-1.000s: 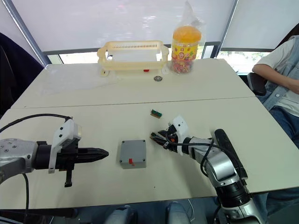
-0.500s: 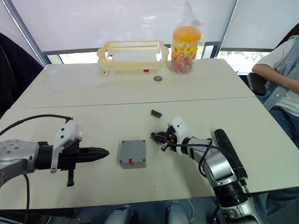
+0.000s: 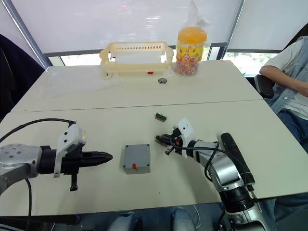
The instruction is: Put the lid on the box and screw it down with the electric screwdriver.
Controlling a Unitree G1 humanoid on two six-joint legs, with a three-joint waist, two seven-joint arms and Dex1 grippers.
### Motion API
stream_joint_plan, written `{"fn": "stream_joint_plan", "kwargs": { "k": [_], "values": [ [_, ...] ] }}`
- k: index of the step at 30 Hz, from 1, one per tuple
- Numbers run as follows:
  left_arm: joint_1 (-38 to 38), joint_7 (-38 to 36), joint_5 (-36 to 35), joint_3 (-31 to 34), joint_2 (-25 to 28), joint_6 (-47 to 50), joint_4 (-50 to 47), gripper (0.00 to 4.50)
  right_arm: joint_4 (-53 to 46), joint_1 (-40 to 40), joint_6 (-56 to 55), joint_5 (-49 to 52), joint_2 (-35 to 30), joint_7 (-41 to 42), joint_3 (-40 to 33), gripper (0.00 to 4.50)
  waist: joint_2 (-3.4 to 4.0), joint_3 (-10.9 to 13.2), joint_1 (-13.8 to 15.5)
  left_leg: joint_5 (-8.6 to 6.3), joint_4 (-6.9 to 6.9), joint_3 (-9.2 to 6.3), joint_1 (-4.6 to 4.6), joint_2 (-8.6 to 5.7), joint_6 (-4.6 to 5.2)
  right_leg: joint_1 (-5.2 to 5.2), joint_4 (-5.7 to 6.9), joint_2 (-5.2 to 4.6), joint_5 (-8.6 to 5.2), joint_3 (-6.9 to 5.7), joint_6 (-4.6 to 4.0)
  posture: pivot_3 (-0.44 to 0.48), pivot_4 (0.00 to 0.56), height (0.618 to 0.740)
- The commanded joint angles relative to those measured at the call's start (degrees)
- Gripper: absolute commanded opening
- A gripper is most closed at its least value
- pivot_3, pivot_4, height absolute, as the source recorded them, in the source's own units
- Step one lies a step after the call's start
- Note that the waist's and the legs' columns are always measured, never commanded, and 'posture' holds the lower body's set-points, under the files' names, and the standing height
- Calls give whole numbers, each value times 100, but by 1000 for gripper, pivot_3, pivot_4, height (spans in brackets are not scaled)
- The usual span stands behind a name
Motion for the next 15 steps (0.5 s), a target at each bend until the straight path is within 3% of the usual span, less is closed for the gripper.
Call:
{"fn": "stream_joint_plan", "kwargs": {
  "k": [1, 9, 15],
  "values": [
    [-9, -116, 46, -10, 18, -162, 21, 0, -479, -98, 81, 161, -113, 74, -163, 49, 0, 0, 0, 0, 0, 0, 0, 0, 0, 0, 0, 0, 0, 0, 0, 0, 150, 740],
    [-18, -242, 3, -7, 14, -221, 136, 0, -1173, 21, 525, 740, -179, 247, -339, 49, 4, 4, 3, 0, -2, 0, -1, 2, 0, -1, 0, 0, -1, 0, 0, 0, 150, 740],
    [69, -404, 97, 2, 96, -285, 196, 0, -1634, 64, 778, 999, -156, 297, -69, 49, 4, 4, -3, 0, -4, -1, 1, 4, 1, -1, 0, 0, -1, -1, 0, 0, 150, 740]
  ]
}}
